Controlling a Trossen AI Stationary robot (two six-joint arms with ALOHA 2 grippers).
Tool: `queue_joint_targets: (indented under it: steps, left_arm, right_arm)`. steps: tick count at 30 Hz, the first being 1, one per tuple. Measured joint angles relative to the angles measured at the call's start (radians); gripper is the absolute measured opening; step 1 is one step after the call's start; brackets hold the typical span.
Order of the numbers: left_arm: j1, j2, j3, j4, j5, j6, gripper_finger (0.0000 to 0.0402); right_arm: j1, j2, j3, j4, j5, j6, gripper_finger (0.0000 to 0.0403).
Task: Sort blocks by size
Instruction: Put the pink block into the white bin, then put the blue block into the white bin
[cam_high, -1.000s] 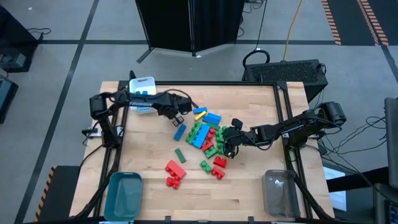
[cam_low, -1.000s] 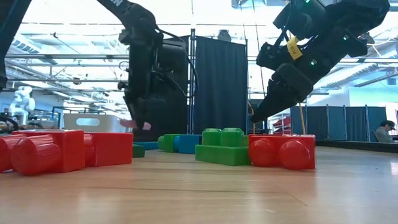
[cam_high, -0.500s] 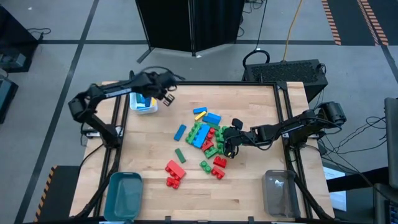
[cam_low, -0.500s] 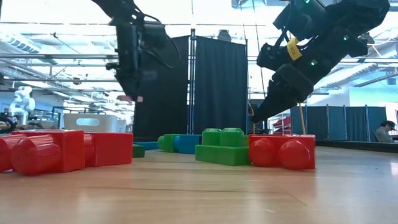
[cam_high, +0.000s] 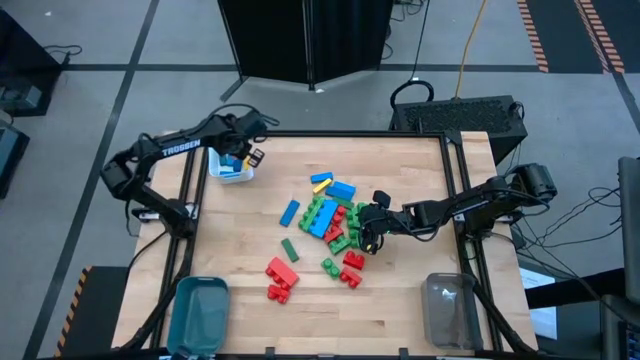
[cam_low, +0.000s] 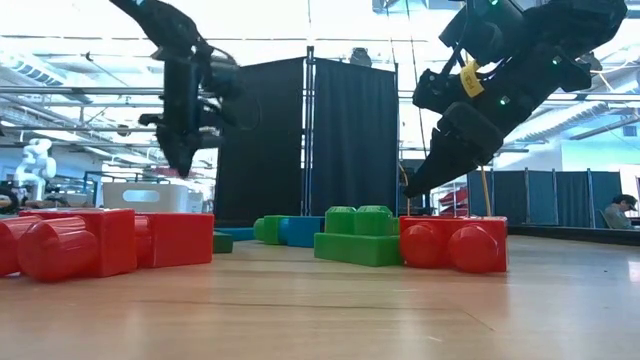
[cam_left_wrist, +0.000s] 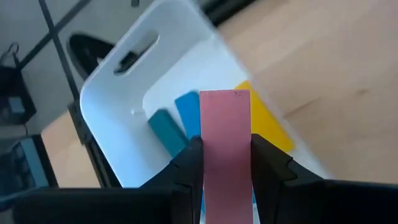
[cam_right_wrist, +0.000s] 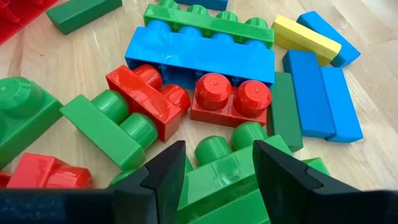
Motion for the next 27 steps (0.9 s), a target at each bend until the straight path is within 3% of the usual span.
queue_joint_targets:
  steps: [12,21,27]
  left_arm:
    - [0.055,0.0,-0.131,0.126,0.077,0.024,0.0086]
    - [0.054,0.0,-0.132,0.145,0.112,0.024,0.016]
    - [0.048,0.0,-0.116,0.123,0.124,0.045,0.0172]
  right_arm:
    - [0.0,0.0,0.0,0.0,0.0,-0.001,0.0176]
    - [0.0,0.0,0.0,0.0,0.0,-0.003,0.0176]
    - [0.0,0.0,0.0,0.001,0.0,-0.008,0.0176]
